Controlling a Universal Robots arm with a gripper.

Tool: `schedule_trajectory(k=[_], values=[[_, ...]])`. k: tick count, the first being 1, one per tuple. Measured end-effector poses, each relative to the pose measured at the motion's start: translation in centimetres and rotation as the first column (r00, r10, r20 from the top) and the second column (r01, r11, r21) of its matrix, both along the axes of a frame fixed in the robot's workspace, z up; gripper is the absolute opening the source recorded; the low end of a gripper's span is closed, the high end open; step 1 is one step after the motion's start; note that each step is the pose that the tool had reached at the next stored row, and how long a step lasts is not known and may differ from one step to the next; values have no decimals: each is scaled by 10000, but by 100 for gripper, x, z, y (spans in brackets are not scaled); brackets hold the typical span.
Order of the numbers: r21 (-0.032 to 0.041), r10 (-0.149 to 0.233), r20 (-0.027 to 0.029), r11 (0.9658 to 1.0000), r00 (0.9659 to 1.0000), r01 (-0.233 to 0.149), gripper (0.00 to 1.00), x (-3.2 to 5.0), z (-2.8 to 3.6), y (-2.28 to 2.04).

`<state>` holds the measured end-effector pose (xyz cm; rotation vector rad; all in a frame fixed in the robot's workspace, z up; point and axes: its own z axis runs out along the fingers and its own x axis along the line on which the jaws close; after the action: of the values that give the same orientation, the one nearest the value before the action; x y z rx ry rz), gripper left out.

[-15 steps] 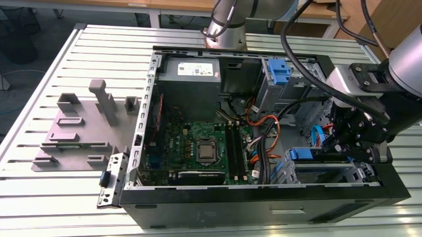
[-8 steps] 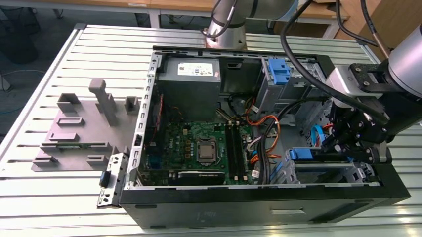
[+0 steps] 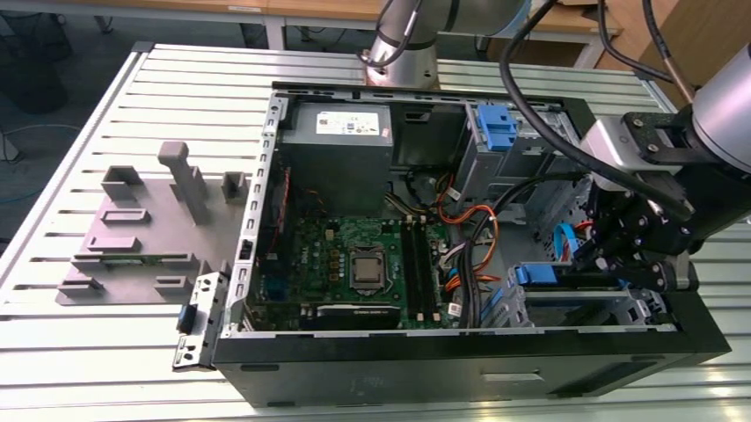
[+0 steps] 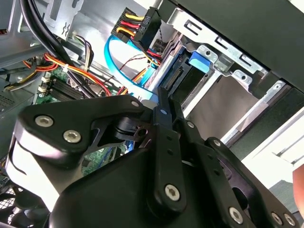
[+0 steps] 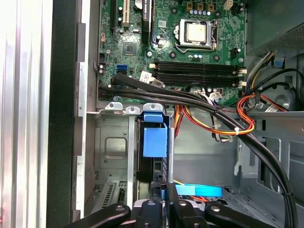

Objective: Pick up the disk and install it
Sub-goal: 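Insert the first disk wire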

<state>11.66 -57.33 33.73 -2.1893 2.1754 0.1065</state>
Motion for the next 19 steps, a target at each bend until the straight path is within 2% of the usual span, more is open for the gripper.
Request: schedule_trajectory(k=[10, 19], values=[[10, -21, -1, 10000, 10000, 21, 16, 0, 4, 0], [10, -323, 0, 9995, 9995, 323, 16, 0, -1, 0]])
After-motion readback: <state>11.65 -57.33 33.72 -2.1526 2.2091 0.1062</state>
